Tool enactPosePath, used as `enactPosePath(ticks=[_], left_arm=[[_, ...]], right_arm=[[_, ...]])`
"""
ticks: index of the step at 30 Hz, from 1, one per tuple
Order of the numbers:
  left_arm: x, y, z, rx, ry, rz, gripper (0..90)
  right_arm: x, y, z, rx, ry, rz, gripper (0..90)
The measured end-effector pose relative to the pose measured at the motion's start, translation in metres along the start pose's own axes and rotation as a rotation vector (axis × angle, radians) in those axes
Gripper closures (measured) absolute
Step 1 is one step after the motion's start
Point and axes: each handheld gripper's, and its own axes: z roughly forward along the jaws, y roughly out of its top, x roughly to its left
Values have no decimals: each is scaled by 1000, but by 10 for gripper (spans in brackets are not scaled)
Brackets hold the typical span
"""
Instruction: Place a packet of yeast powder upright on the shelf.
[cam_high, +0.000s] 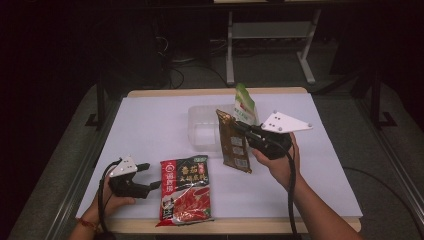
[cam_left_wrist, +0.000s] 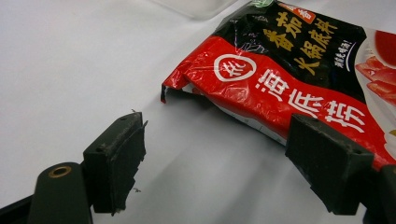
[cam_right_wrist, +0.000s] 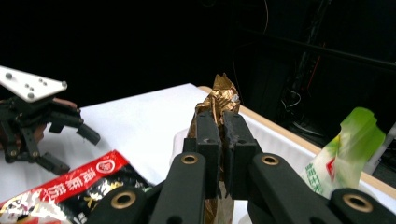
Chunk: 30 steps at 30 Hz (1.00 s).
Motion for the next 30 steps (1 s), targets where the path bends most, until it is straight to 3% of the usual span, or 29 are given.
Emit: enactPosePath(ticks=[5,15,22,30], left_arm=[[0,0,1,3,-2,2,192],[1,-1,2,7,-11,3,192],[1,-1,2,9,-15,3,191],[1,-1,2,12,-15,5,192]], right_arm=[[0,10,6,-21,-31,-27,857],[-10,23,28,-43,-83,-17,858],[-22,21,44,-45,-129,18,858],[-30,21,61,-33,-176,25,859]])
